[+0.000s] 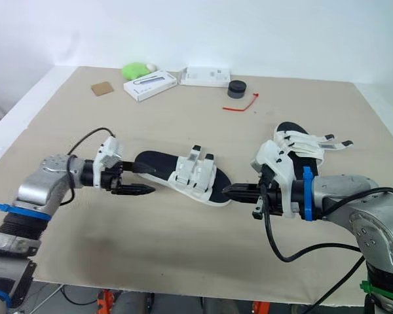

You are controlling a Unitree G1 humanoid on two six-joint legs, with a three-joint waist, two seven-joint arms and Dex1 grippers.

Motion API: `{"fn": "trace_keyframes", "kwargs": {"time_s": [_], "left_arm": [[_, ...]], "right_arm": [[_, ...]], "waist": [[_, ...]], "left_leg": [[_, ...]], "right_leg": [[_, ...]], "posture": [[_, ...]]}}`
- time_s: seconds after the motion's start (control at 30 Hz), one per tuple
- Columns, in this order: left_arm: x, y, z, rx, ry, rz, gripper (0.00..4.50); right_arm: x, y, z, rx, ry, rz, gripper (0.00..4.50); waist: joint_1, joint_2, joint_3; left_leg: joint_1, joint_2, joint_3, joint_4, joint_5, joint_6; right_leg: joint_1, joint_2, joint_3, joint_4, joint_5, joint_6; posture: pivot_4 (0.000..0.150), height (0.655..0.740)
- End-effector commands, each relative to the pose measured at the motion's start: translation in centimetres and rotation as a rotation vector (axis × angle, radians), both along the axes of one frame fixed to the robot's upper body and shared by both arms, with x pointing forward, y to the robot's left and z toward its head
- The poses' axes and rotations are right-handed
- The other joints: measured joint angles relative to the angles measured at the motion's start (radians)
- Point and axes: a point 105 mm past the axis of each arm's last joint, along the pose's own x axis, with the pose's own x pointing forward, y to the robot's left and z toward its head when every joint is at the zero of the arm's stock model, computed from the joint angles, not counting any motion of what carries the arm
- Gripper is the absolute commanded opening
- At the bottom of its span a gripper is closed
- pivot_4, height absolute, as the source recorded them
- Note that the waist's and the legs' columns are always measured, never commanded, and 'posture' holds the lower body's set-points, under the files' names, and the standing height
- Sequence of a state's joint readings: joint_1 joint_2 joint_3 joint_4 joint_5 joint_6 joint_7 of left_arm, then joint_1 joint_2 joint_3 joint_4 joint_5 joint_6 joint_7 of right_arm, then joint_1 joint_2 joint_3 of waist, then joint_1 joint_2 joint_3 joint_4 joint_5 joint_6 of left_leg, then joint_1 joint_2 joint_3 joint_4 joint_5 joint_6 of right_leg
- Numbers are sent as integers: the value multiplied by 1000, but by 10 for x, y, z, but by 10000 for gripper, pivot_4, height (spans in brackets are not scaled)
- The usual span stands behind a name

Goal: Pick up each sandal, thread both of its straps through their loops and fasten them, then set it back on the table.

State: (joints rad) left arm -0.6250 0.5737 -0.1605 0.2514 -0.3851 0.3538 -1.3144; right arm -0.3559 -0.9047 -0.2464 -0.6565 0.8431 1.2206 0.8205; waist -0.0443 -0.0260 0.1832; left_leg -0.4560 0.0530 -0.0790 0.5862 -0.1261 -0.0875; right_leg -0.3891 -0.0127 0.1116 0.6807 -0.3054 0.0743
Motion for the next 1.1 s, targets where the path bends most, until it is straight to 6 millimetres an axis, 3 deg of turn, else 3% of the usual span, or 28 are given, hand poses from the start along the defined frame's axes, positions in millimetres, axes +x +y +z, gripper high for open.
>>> {"fn": "trace_keyframes", "kwargs": {"time_s": [0.03, 0.27, 0.67, 0.8, 0.83, 0.9, 0.97, 1.1], "left_arm": [[7, -11, -1, 25, -63, -17, 35790], [9, -34, -20, 74, -62, -108, 35790], [-2, -64, -27, 102, -44, -211, 35790], [-5, -79, -27, 59, -32, -213, 24011], [-6, -80, -28, 59, -31, -214, 17420], [-7, -82, -29, 57, -28, -211, 10346], [-7, -81, -31, 52, -24, -195, 487], [-3, -78, -31, 38, -20, -140, 487]], "right_arm": [[-8, 2, 13, 10, -68, 20, 0], [-15, -9, 16, 46, -87, -51, 0], [-14, -19, 12, 89, -105, -157, 0], [-9, -17, 11, 105, -111, -167, 0], [-9, -16, 11, 107, -112, -167, 0], [-7, -16, 11, 111, -113, -168, 0], [-6, -14, 11, 122, -115, -167, 0], [-4, -13, 9, 129, -114, -171, 0]], "waist": [[0, 0, 0], [1, 0, 0], [2, 2, -1], [2, 2, -2], [2, 2, -1], [0, 3, -2], [0, 3, -2], [0, 3, -2]], "left_leg": [[0, 0, -1, 0, 0, 0], [1, 0, -1, 0, 0, 0], [3, -2, -3, 2, 1, 2], [3, -2, -3, 3, 1, 2], [3, -2, -3, 4, 1, 2], [3, -2, -3, 4, 1, 2], [4, -2, -3, 4, 1, 2], [5, -2, -3, 4, 2, 3]], "right_leg": [[0, 0, 0, 0, 0, -1], [2, 1, -1, 1, 0, 1], [7, 0, -1, 0, 1, 3], [7, -1, -1, 0, 1, 4], [8, -1, -1, 0, 1, 4], [7, -1, -1, 0, 1, 4], [8, -1, -1, 1, 1, 4], [9, -1, -1, 1, 2, 4]], "posture": [[1500, 7400], [1500, 7400], [1500, 7400], [1500, 7400], [1500, 7400], [1500, 7400], [1500, 7400], [1500, 7400]]}}
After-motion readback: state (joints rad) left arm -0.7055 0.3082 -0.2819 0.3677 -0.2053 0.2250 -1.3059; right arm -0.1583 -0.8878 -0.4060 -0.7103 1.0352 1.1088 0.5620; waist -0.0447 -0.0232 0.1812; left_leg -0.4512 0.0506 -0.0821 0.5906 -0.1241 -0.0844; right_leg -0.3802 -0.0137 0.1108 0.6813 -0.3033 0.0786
